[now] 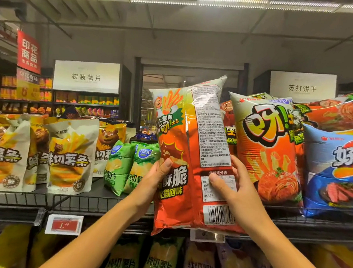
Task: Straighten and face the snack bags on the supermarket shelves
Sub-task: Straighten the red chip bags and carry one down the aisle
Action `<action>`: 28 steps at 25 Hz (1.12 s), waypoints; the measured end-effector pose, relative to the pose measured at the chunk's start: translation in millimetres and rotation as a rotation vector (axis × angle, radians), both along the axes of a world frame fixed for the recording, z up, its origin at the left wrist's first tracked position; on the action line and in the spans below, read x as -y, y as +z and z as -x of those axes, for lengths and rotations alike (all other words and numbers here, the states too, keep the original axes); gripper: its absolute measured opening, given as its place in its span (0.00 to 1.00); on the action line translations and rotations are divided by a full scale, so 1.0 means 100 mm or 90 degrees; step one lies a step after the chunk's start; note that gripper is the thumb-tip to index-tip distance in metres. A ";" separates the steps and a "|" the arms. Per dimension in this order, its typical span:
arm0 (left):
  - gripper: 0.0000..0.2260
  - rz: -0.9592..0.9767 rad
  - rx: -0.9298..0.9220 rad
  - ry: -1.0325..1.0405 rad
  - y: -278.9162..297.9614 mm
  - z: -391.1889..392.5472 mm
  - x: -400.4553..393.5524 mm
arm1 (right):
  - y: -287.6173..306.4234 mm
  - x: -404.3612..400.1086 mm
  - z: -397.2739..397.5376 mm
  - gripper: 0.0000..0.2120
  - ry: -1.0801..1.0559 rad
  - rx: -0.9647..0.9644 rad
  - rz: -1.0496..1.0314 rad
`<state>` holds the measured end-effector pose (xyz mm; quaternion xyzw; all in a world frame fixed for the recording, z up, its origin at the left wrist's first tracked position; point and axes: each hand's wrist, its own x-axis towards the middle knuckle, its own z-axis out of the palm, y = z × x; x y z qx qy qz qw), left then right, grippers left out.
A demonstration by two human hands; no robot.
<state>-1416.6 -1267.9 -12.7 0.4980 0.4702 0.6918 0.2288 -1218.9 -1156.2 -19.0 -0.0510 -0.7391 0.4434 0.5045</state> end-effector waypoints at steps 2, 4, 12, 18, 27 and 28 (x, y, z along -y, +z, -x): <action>0.40 0.013 0.000 -0.015 -0.10 -0.03 -0.05 | -0.06 -0.05 -0.08 0.32 0.020 0.022 0.014; 0.34 0.011 0.004 -0.024 -0.20 -0.09 -0.10 | -0.11 -0.08 -0.14 0.35 0.022 0.036 0.027; 0.38 0.030 0.072 -0.083 -0.55 -0.49 -0.15 | -0.47 -0.15 -0.57 0.46 0.047 0.091 0.130; 0.34 0.094 0.081 -0.175 -1.13 -0.97 -0.23 | -1.03 -0.05 -1.26 0.35 0.037 0.132 0.179; 0.18 0.265 0.163 -0.484 -2.43 -1.66 -0.07 | -2.18 1.08 -2.10 0.36 -0.250 0.103 0.451; 0.22 0.303 0.181 -0.519 -2.63 -1.76 -0.01 | -2.29 1.26 -2.14 0.33 -0.305 0.106 0.468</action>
